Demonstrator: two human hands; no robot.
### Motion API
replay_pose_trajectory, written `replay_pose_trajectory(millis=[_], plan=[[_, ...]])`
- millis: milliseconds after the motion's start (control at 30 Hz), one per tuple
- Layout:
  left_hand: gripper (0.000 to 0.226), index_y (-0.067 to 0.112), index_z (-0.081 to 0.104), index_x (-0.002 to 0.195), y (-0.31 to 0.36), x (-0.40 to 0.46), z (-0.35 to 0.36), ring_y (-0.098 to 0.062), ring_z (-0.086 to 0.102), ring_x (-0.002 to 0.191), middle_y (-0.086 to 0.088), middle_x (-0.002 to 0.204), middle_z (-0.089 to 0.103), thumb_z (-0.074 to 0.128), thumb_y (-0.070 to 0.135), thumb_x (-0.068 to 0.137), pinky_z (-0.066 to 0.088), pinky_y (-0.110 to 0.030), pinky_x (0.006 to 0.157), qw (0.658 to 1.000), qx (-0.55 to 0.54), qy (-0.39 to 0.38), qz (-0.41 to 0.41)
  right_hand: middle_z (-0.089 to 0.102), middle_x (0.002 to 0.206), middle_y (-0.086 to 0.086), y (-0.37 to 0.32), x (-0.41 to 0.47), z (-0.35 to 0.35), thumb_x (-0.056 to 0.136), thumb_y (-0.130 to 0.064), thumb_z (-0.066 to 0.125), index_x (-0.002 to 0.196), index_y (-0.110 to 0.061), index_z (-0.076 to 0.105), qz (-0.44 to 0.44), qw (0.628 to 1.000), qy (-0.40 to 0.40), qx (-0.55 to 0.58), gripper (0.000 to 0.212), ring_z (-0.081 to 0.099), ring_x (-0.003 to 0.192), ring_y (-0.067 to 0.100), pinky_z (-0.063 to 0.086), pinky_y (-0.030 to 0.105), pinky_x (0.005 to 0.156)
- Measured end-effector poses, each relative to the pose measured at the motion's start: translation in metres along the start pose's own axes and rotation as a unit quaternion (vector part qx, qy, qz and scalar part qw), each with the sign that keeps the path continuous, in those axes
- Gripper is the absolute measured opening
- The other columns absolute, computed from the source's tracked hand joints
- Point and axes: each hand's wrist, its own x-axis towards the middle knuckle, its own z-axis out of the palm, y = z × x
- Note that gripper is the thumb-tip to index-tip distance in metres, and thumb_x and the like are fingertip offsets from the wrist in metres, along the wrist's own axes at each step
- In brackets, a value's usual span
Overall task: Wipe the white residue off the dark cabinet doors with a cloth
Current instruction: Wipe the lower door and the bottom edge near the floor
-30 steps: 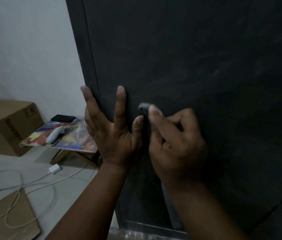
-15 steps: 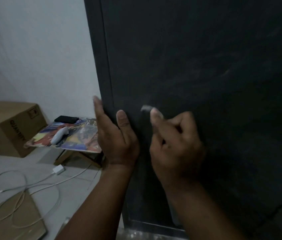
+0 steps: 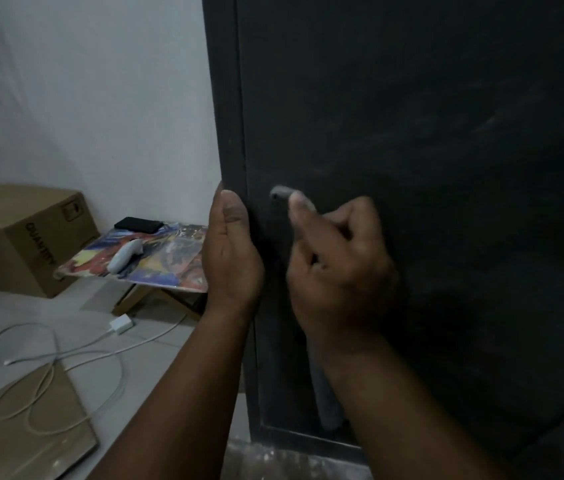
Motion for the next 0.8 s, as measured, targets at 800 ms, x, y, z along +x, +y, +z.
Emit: replay_pose_trajectory(millis=[800], plan=[[0.051,0.036,0.068,0.132,-0.025,-0.026,-0.056,-0.013,0.063,0.128,0.005,0.132,0.071,0.046,0.066,0.097,0.045,-0.044,0.115,0.969,-0.088,-0.158,-0.166,0.057,0.074,0.003,-0.011,-0.059,0.01,0.099,-0.022,0.069,0.094,-0.019,0.081,0.034,0.993,-0.109,0.004,0.013,0.052,0.055,0.022,0.047,0.038,0.043]])
